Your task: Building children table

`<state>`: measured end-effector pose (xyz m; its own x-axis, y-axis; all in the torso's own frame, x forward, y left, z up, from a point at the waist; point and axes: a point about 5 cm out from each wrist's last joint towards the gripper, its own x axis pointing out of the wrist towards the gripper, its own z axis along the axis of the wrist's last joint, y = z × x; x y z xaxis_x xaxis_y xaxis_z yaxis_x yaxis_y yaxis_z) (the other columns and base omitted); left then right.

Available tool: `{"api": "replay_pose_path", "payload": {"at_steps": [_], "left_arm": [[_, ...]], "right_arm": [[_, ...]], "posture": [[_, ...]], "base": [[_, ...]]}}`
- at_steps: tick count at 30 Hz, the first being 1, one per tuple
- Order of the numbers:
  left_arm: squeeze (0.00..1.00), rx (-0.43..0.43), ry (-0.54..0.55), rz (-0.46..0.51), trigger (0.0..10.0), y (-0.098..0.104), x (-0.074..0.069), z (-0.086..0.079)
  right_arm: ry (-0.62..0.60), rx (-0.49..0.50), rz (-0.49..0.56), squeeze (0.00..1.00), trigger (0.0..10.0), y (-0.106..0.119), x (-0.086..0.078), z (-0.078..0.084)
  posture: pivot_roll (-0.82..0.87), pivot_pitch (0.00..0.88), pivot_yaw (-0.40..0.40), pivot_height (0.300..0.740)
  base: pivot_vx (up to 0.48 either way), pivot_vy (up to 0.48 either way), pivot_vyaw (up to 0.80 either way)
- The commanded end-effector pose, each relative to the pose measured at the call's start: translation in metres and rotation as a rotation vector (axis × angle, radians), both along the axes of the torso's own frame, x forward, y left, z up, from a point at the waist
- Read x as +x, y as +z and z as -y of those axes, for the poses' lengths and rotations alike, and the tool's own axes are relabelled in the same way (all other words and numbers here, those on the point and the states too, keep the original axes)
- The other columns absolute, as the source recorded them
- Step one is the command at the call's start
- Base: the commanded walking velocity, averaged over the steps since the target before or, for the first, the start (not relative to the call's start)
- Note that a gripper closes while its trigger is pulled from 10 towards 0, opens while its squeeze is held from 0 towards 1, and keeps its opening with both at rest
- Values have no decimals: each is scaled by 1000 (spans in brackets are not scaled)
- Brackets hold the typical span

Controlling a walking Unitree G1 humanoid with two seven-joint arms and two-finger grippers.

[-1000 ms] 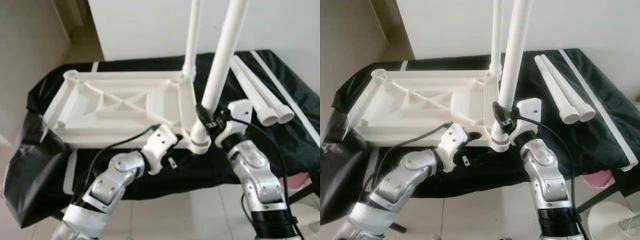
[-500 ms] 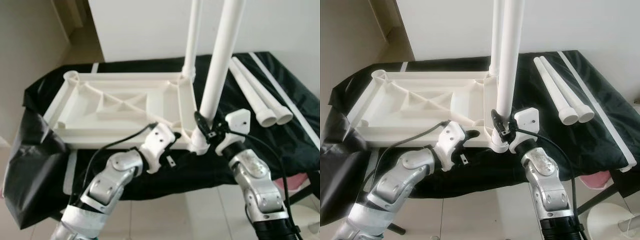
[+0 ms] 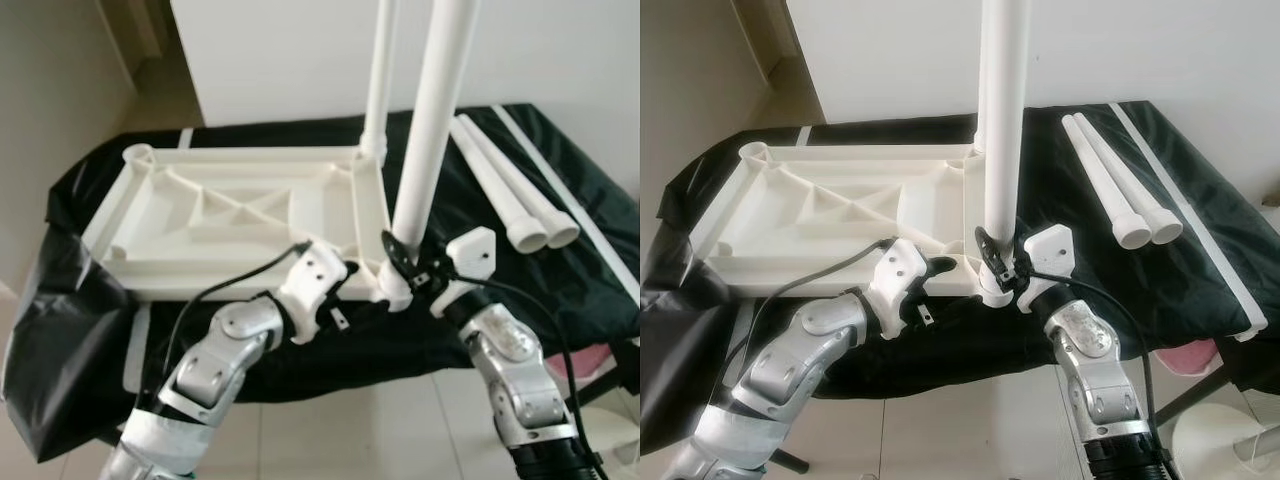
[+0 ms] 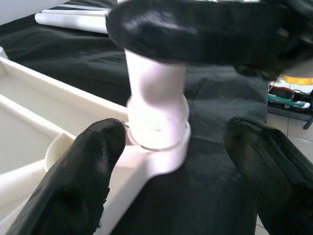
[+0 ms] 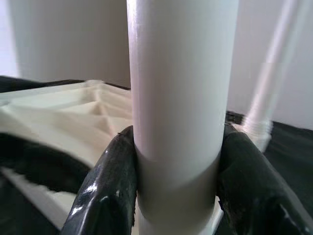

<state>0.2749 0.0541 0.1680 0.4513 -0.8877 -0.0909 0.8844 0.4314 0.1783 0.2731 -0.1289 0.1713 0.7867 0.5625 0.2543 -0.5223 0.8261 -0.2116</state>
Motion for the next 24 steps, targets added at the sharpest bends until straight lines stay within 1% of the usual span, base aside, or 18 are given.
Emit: {"api": "replay_pose_path", "payload": {"at_steps": [1, 2, 4, 5, 8, 9, 10, 12, 14, 15, 18, 24], "left_arm": [[0, -1, -3, 10, 10000, 4, 0, 0], [0, 0, -3, 12, 10000, 4, 0, 0], [0, -1, -1, 15, 10000, 5, 0, 0], [0, -3, -1, 17, 10000, 6, 0, 0], [0, -9, -2, 25, 10000, 9, -1, 0], [0, -9, -1, 25, 10000, 9, -1, 0], [0, -9, -1, 25, 10000, 9, -1, 0], [0, -10, -2, 27, 10000, 10, -1, -1], [0, -9, -2, 29, 10000, 10, -1, -1], [0, -9, -2, 29, 10000, 11, -1, -1], [0, -6, 0, 33, 10000, 11, -1, -2], [0, -6, 5, 38, 10000, 13, -1, -4]], "right_arm": [[68, -21, -100, 0, 10000, -21, -4, -9], [68, -16, -102, 0, 10000, -21, -4, -9], [89, -47, -95, 0, 10000, -23, -5, -11], [81, -47, -102, 0, 10000, -24, -4, -10], [24, 10, -167, 0, 10000, -28, 4, -4], [0, 34, -180, 0, 10000, -27, 7, -1], [0, 34, -180, 0, 10000, -27, 7, -1], [-51, 68, -217, 0, 10000, -28, 15, 5], [-64, 81, -230, 0, 10000, -28, 17, 8], [-77, 104, -239, 0, 10000, -27, 19, 10], [-87, 124, -242, 0, 10000, -27, 21, 11], [-100, 119, -253, 0, 10000, -32, 20, 12]], "posture": [[-54, 55, 21, 740], [-54, 56, 21, 740], [-53, 55, 21, 740], [-52, 57, 19, 740], [-51, 58, 19, 740], [-51, 60, 19, 740], [-51, 60, 19, 740], [-48, 63, 19, 740], [-48, 63, 19, 740], [-48, 65, 18, 740], [-46, 67, 17, 740], [-44, 70, 17, 740]], "base": [[0, 0, 0], [0, 0, 0], [0, 0, 0], [0, 0, 0], [0, 0, 0], [0, 0, 0], [0, 0, 0], [0, 0, 0], [0, 0, 0], [0, 0, 0], [0, 0, 0], [0, 0, 0]]}}
